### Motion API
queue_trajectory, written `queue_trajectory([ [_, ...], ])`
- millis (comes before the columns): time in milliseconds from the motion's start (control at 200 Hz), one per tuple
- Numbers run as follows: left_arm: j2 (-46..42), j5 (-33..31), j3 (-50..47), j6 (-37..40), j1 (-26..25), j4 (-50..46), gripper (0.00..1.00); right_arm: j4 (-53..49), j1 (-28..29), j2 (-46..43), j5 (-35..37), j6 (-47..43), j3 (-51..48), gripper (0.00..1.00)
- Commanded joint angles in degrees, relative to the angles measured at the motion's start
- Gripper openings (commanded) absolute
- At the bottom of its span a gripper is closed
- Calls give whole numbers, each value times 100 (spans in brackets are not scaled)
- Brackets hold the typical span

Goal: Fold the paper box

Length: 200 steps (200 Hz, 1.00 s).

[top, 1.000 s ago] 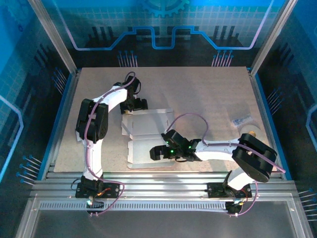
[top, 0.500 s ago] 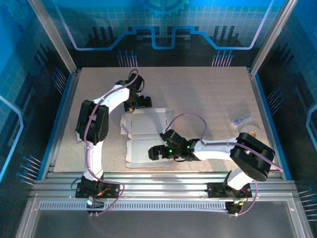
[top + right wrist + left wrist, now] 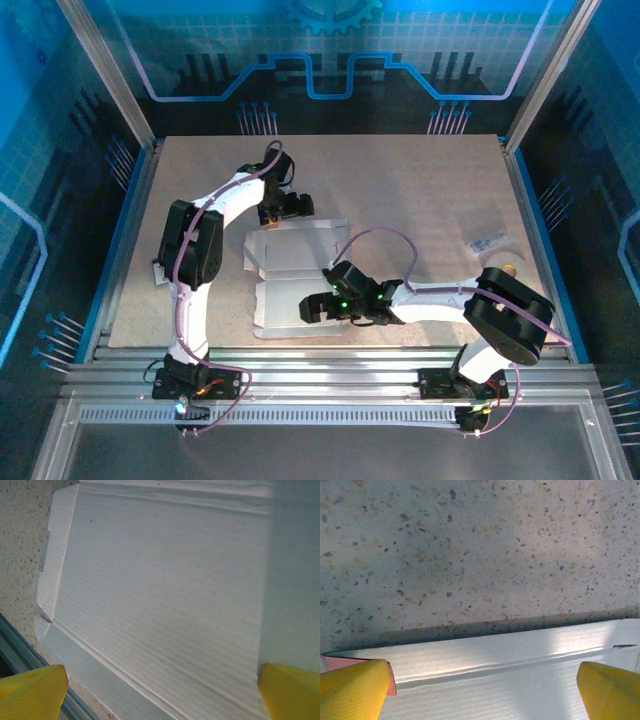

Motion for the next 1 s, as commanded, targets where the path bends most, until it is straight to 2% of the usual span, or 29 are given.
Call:
queue_trajectory([
  [0,186,168,-16,-71,-46,-10,96,-559,139,354,-125,155,-161,100],
  [150,322,193,-18,-114,-50,-127,96,-563,150,346,-117,165,-166,100],
  [435,621,227,738,94,-4,-1036,94,-568,164,270,-80,168,-209,100],
  [625,151,309,844,288,185,-1400,90,-563,165,240,-72,133,-218,100],
  [771,-153,189,900,656,425,-1839,85,-541,161,240,-79,115,-224,100],
  [996,-428,346,752,1279,899,-2598,83,-517,165,213,-81,109,-254,100],
])
